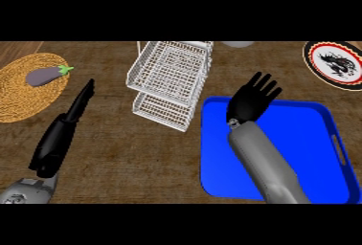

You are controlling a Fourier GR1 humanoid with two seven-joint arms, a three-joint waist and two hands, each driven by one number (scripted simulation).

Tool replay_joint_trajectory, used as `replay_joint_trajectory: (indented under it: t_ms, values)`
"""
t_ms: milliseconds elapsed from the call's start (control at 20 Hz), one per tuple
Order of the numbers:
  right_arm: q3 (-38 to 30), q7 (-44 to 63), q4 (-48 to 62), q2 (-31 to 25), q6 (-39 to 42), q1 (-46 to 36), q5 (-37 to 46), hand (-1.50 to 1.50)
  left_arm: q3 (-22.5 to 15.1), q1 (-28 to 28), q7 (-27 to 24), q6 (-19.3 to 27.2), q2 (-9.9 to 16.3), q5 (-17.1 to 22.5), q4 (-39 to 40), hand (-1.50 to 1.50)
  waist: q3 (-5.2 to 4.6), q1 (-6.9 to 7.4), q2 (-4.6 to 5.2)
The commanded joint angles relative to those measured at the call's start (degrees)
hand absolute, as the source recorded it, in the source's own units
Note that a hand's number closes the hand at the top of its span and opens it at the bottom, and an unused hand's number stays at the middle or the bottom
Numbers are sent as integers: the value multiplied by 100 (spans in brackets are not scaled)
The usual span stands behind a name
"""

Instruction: Pick the pear from the tray and place it in the tiered basket

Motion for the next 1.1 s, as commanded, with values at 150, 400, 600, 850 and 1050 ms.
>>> replay_joint_trajectory:
  t_ms: [150,400,600,850,1050]
  values:
    - [-59,1212,529,90,-528,-130,-188,-150,-370,129,-80,193,-374,-385,-14,0,2,48,30]
    - [97,542,806,91,-1502,-264,-373,150,-6,48,-197,-72,-243,-151,207,0,2,39,38]
    - [429,724,926,90,-999,-570,-59,150,-49,63,109,26,-375,-314,-32,0,0,-7,4]
    - [868,977,963,91,-1130,-571,386,150,182,66,130,-197,-153,-212,-176,0,-1,33,-4]
    - [1101,1113,553,90,-625,-866,595,150,308,-205,-96,-274,-227,-168,331,0,-6,-45,-14]
